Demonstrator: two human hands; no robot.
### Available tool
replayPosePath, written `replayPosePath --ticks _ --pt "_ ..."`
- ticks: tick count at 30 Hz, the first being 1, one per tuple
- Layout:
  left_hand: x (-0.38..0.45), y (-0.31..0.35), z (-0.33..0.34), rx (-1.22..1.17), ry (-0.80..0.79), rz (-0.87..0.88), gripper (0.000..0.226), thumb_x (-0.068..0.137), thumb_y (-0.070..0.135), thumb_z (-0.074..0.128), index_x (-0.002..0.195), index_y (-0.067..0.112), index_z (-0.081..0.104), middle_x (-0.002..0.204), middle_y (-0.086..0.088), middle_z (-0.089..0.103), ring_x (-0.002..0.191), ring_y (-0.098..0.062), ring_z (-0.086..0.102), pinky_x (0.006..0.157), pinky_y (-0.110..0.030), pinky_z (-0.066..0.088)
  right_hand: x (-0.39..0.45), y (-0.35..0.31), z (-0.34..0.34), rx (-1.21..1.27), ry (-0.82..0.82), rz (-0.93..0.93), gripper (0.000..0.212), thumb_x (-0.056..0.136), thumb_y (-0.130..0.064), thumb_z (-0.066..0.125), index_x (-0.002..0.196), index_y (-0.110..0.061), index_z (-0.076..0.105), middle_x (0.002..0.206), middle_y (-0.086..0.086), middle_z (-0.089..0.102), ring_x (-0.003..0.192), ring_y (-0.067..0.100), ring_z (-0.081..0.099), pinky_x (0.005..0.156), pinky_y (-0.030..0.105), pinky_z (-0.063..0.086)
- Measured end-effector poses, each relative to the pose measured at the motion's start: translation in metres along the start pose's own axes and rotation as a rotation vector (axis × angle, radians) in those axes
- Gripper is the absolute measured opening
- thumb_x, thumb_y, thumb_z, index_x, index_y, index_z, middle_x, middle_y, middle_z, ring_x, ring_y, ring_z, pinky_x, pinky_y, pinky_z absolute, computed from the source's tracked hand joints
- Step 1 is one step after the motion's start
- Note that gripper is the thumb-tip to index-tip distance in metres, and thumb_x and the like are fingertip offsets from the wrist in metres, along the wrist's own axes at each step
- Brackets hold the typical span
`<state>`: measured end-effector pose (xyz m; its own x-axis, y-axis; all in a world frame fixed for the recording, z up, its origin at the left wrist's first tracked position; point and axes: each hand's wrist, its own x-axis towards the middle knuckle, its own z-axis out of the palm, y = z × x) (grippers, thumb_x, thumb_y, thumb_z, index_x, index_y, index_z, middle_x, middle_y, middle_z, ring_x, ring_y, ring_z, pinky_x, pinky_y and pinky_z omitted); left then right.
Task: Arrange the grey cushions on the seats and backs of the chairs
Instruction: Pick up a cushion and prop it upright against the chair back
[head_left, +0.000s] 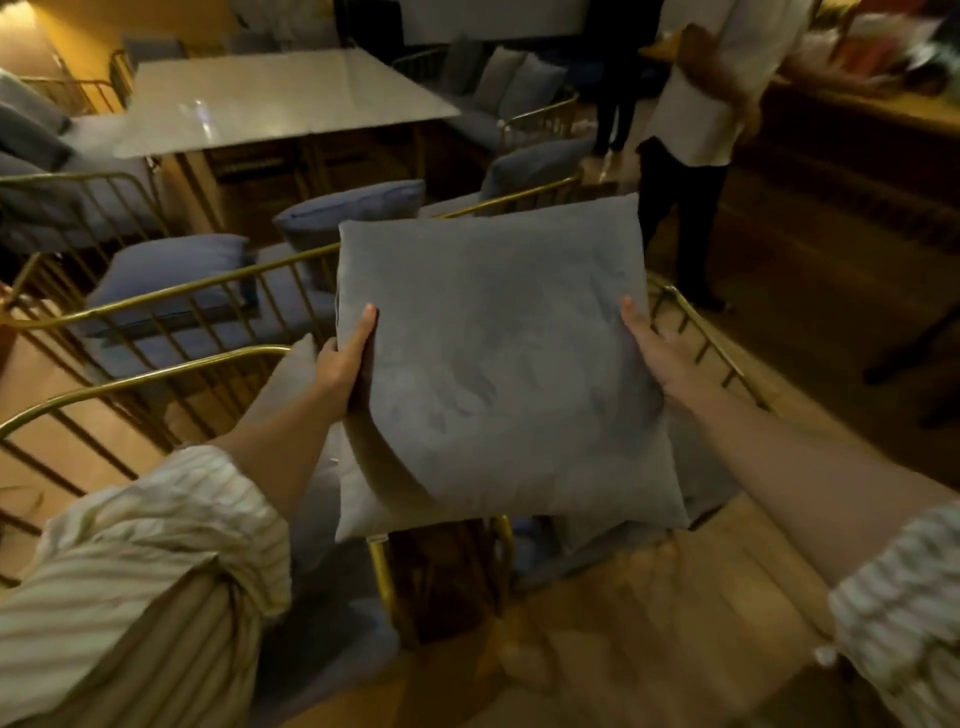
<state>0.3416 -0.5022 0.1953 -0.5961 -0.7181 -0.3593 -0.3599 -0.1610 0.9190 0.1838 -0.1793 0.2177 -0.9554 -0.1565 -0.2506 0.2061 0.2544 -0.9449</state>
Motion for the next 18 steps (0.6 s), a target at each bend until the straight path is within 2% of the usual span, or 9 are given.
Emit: replayPosePath --ticks 1,2,4,6,8,10,12,18 --pt "-0.003 0.003 0.020 -0.019 -0.010 0.020 0.098 0.075 0.080 0.054 0.149 0.019 0.037 0.145 0.000 0.047 0.131 -0.030 0.047 0.114 -0.049 0.033 0.004 0.001 -0.014 0.026 -0.009 0.014 0.098 0.065 -0.082 0.064 0.135 -0.014 0.056 0.125 0.001 0.062 0.109 0.022 0.061 0.096 0.034 0.047" --pt "-0.004 0.006 0.039 -0.046 -0.044 0.023 0.102 0.073 0.079 0.057 0.150 0.017 0.034 0.149 -0.001 0.045 0.134 -0.030 0.044 0.116 -0.049 0.031 0.007 0.001 -0.026 0.058 -0.020 0.004 0.094 0.065 -0.080 0.065 0.135 -0.018 0.055 0.122 -0.003 0.062 0.106 0.018 0.060 0.097 0.034 0.046" --pt "-0.008 0.013 0.069 -0.061 -0.088 0.022 0.118 0.061 0.084 0.063 0.152 0.017 0.028 0.153 -0.004 0.041 0.136 -0.031 0.042 0.117 -0.050 0.029 0.017 0.002 -0.044 0.098 -0.040 -0.031 0.083 0.061 -0.078 0.071 0.124 -0.026 0.057 0.110 -0.010 0.063 0.102 0.011 0.061 0.098 0.032 0.045" --pt "-0.002 0.020 0.092 -0.062 -0.067 0.026 0.122 0.060 0.083 0.066 0.153 0.017 0.023 0.154 -0.006 0.038 0.138 -0.033 0.039 0.118 -0.053 0.028 0.036 0.004 -0.059 0.107 -0.002 -0.018 0.107 0.048 -0.082 0.075 0.134 -0.022 0.054 0.123 -0.006 0.063 0.119 0.019 0.059 0.104 0.039 0.044" --pt "0.004 0.032 0.115 -0.065 -0.081 0.025 0.124 0.058 0.081 0.069 0.153 0.020 0.019 0.155 -0.006 0.035 0.140 -0.034 0.037 0.117 -0.056 0.027 0.060 0.005 -0.070 0.123 0.030 -0.006 0.118 0.047 -0.082 0.075 0.144 -0.022 0.044 0.139 -0.002 0.056 0.128 0.025 0.052 0.107 0.045 0.042" --pt "0.011 0.044 0.135 -0.068 -0.100 0.061 0.126 0.051 0.081 0.072 0.152 0.023 0.023 0.153 -0.003 0.039 0.139 -0.032 0.039 0.116 -0.056 0.030 0.086 0.006 -0.077 0.140 0.053 0.006 0.123 0.045 -0.082 0.077 0.146 -0.025 0.040 0.142 -0.004 0.053 0.131 0.024 0.050 0.107 0.045 0.040" --pt "0.027 0.051 0.155 -0.088 -0.109 0.063 0.119 0.055 0.079 0.073 0.151 0.025 0.027 0.153 -0.001 0.040 0.139 -0.029 0.039 0.117 -0.055 0.029 0.116 0.005 -0.081 0.150 0.070 0.008 0.122 0.045 -0.081 0.079 0.147 -0.026 0.038 0.144 -0.006 0.051 0.132 0.022 0.048 0.108 0.045 0.039" --pt "0.089 0.071 0.207 -0.199 -0.061 -0.033 0.120 0.053 0.079 0.075 0.151 0.026 0.031 0.151 0.000 0.042 0.136 -0.030 0.041 0.117 -0.054 0.029 0.214 -0.003 -0.082 0.109 0.045 -0.032 0.110 0.046 -0.080 0.079 0.139 -0.030 0.047 0.134 -0.008 0.059 0.125 0.020 0.055 0.107 0.043 0.045"
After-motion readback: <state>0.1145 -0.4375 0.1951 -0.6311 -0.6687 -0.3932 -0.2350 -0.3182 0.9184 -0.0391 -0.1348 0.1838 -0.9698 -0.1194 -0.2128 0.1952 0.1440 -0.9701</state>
